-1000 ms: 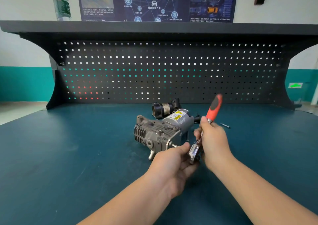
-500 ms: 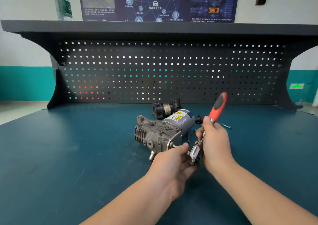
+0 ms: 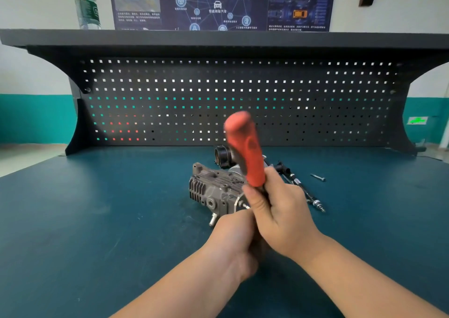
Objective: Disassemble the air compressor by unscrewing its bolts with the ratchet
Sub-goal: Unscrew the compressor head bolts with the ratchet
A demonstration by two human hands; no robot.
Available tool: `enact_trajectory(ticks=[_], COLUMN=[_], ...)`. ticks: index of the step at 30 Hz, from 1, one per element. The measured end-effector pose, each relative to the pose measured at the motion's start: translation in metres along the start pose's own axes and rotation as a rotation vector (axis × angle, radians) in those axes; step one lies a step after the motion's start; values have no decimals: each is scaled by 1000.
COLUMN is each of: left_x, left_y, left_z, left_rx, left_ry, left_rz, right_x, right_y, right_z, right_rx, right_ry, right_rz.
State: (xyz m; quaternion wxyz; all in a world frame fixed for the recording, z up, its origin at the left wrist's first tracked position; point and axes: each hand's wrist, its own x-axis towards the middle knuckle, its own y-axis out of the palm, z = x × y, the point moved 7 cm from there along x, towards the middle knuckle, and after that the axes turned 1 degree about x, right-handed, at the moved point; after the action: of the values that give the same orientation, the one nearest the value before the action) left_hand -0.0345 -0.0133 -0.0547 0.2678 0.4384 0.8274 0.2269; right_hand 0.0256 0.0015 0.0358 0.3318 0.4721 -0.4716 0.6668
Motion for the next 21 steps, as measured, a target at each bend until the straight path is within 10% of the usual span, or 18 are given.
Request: enact_trajectory(ticks=[14,21], left_x=[3,3], left_y=[-3,-5], left_z=[-3,-2], left_rx=[26,15], left_ry=[31,45], left_rz=[-98,-120], right_x=[-69,-45], right_y=[16,5], right_z=[-107,-101], right_rx=[734,585], right_ry=[1615,1272], right_rz=[-436,-415])
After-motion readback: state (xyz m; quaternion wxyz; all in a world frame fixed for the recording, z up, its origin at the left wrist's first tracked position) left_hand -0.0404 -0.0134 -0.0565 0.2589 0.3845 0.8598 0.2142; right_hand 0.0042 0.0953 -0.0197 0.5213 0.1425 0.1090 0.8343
